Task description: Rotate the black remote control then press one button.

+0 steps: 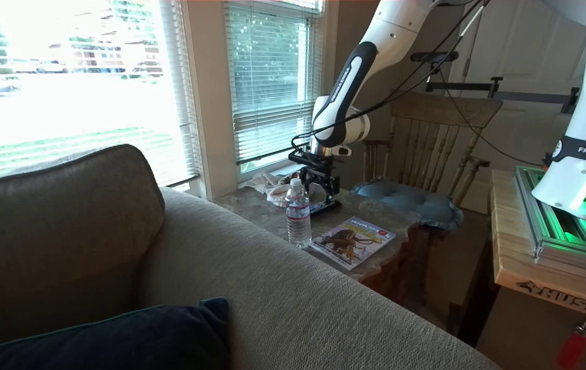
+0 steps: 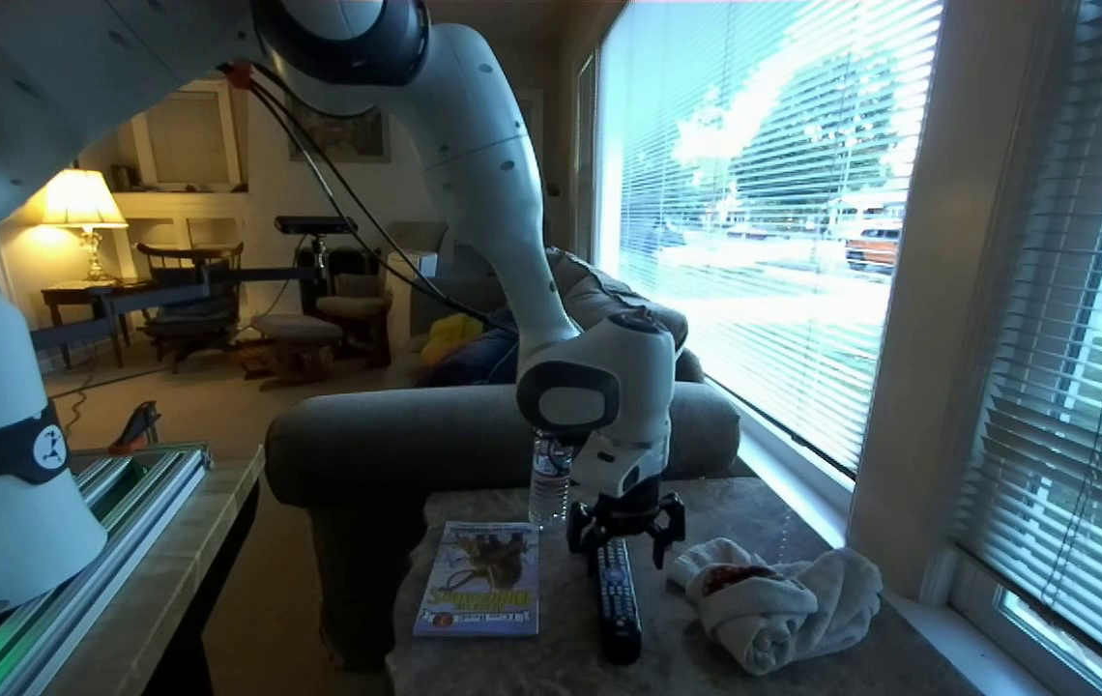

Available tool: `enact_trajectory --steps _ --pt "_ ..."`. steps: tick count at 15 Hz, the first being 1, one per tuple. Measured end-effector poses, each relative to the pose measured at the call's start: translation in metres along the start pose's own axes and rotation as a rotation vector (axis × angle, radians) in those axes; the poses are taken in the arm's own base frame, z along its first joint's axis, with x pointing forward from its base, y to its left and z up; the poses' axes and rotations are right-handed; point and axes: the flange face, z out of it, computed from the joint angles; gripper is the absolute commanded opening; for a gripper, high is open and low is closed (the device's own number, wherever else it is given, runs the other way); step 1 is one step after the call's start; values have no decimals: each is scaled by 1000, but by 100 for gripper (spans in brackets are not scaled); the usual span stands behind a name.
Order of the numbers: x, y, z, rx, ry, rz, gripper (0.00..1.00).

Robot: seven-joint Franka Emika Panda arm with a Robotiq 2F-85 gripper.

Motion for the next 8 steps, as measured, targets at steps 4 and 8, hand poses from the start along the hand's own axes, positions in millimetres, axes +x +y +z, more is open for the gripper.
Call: enact_trajectory --steps 4,8 --pt "-2 3 -38 16 13 -214 100" --pt "-6 10 -65 23 24 -399 100"
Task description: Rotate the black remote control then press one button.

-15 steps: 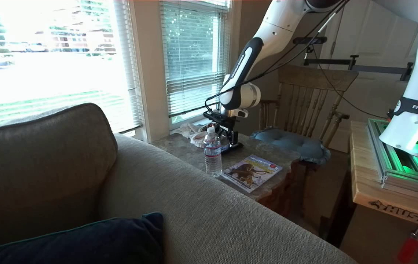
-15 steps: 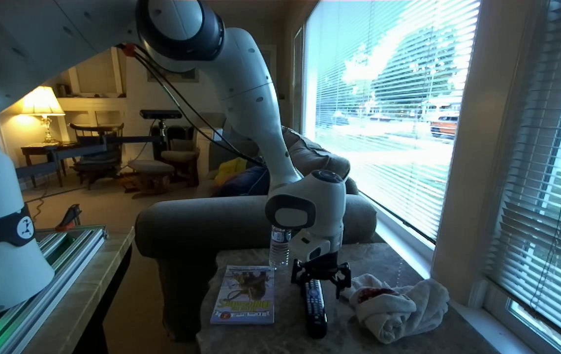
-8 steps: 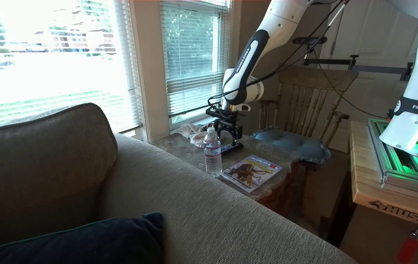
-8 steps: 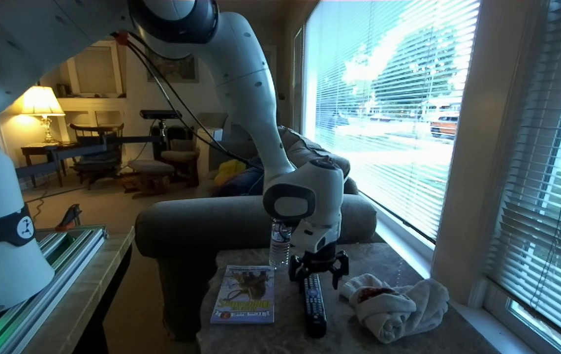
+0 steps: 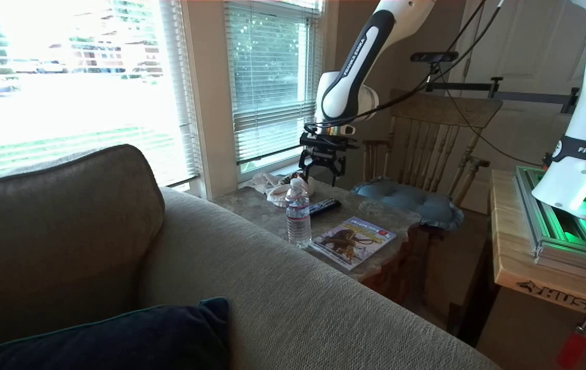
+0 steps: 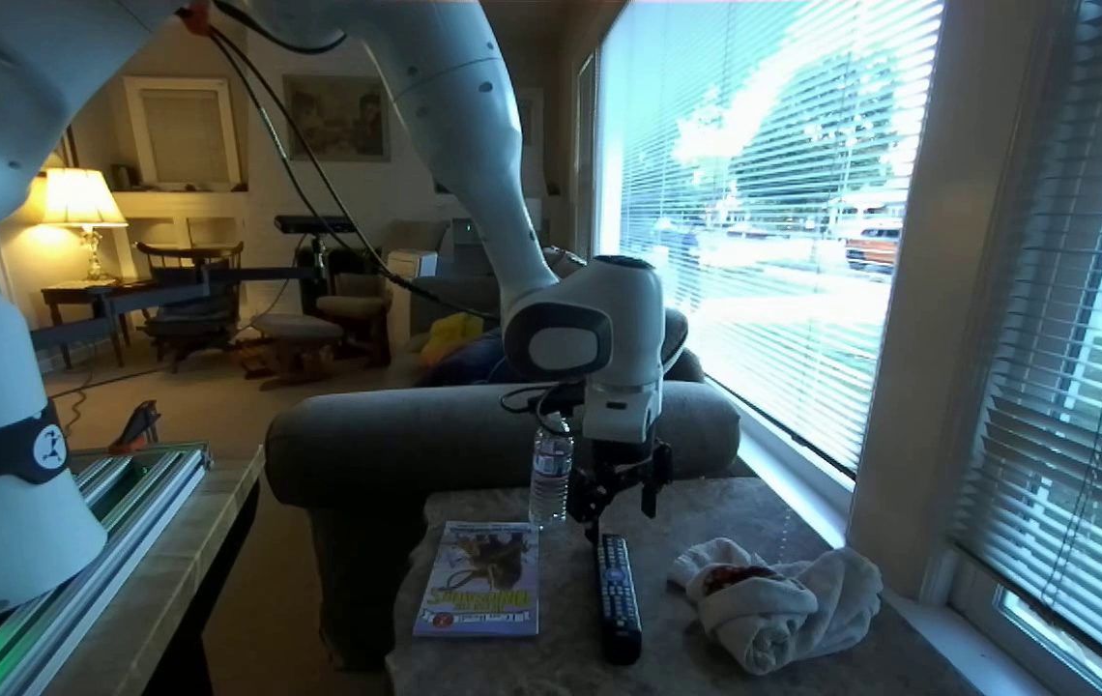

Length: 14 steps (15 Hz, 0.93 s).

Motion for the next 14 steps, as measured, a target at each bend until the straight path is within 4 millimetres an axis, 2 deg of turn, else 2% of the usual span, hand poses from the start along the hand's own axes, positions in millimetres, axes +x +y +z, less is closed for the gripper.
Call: enact_trajectory --steps 6,14 --pt "-4 4 -3 -9 -3 -49 100" --pt "-5 4 -3 -4 -14 -458 100"
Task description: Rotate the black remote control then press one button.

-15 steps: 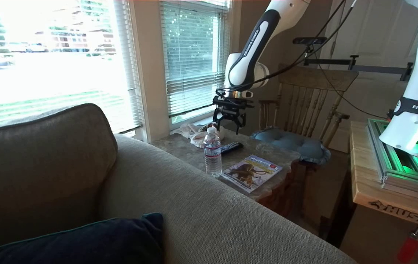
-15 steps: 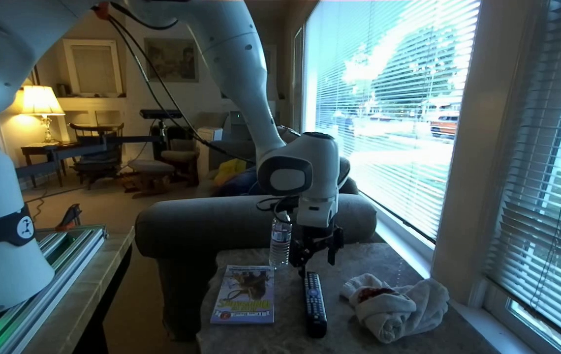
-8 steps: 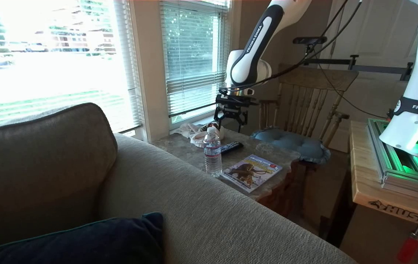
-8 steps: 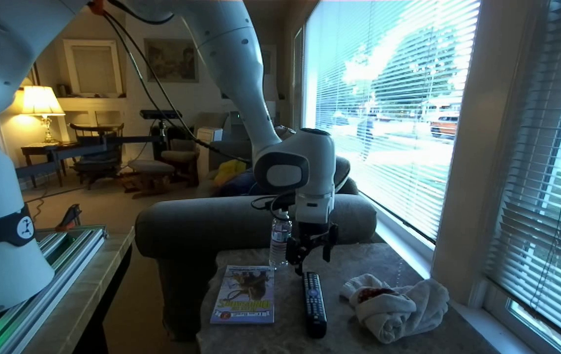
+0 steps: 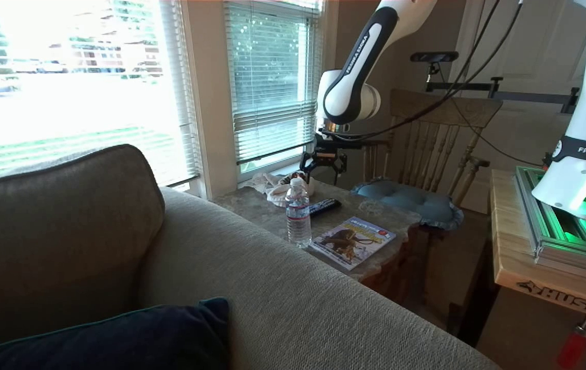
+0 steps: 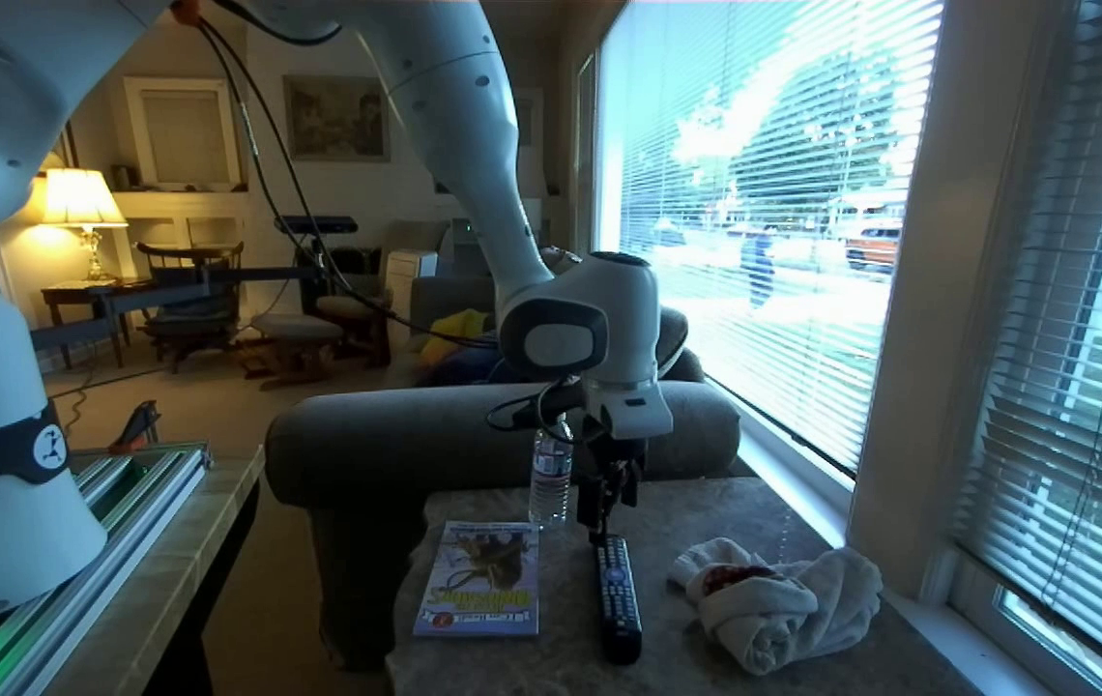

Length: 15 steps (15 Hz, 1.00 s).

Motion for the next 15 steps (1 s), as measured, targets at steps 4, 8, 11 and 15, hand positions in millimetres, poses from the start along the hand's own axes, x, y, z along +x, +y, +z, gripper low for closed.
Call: enact_trajectory --steps 4,8,11,15 --pt "4 -1 -5 -39 59 -61 100" --pt "-1 -5 -6 -43 67 -63 100" --pt "1 -4 -6 -44 69 -61 100" --pt "0 -6 -6 -38 73 -128 100"
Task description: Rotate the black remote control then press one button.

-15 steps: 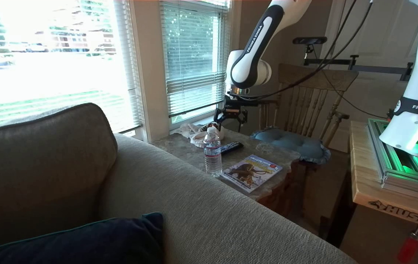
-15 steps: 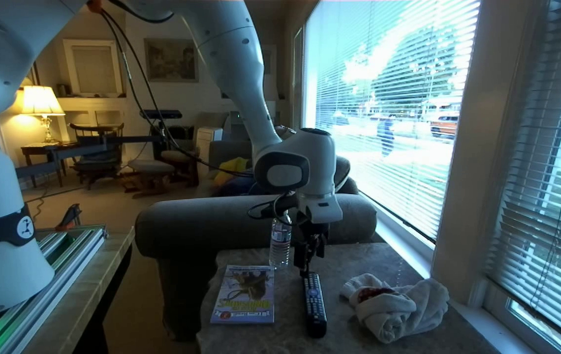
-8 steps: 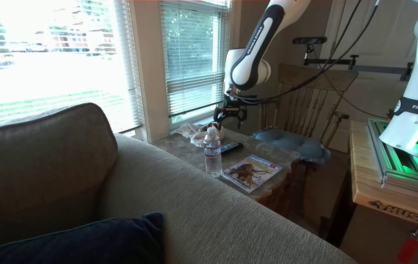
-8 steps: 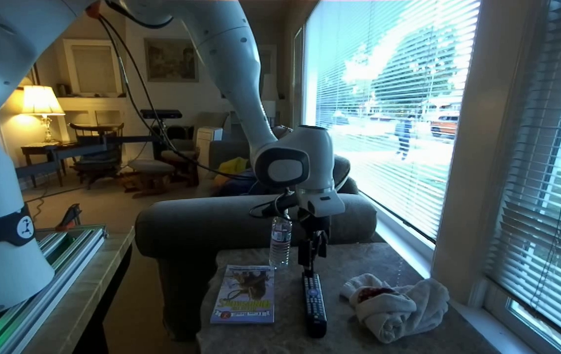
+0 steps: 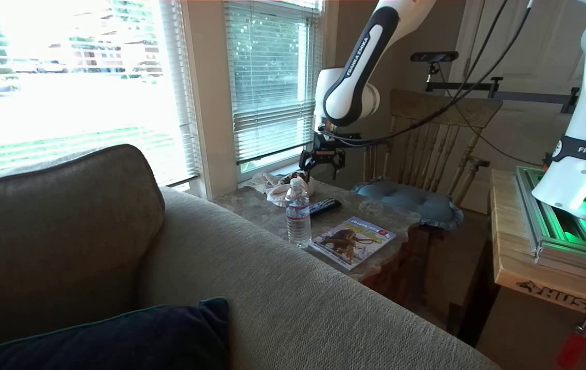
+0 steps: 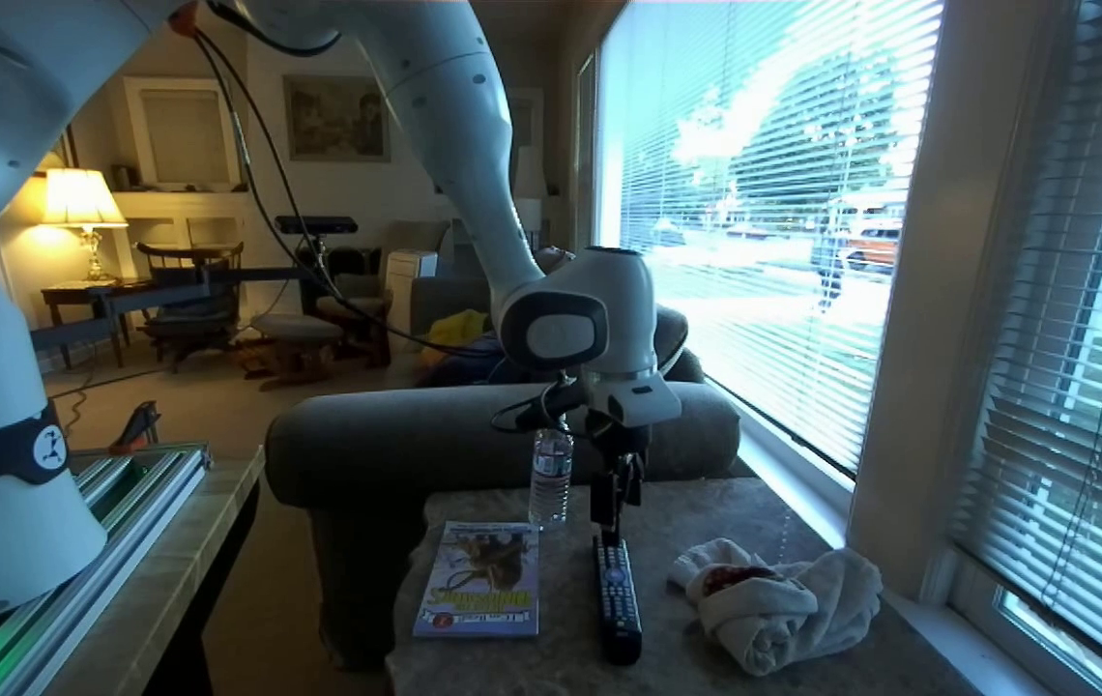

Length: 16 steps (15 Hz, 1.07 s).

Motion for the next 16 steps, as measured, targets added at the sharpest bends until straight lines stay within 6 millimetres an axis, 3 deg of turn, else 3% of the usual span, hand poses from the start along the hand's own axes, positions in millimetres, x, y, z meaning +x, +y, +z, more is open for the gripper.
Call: enact_trajectory --steps 5,6,8,16 --pt "-12 -9 5 -6 -6 -250 100" --pt "-15 -10 6 -6 -9 -292 75" --pt "-19 -14 6 -2 -14 -367 66" --pt "-34 -26 10 12 -19 -554 8"
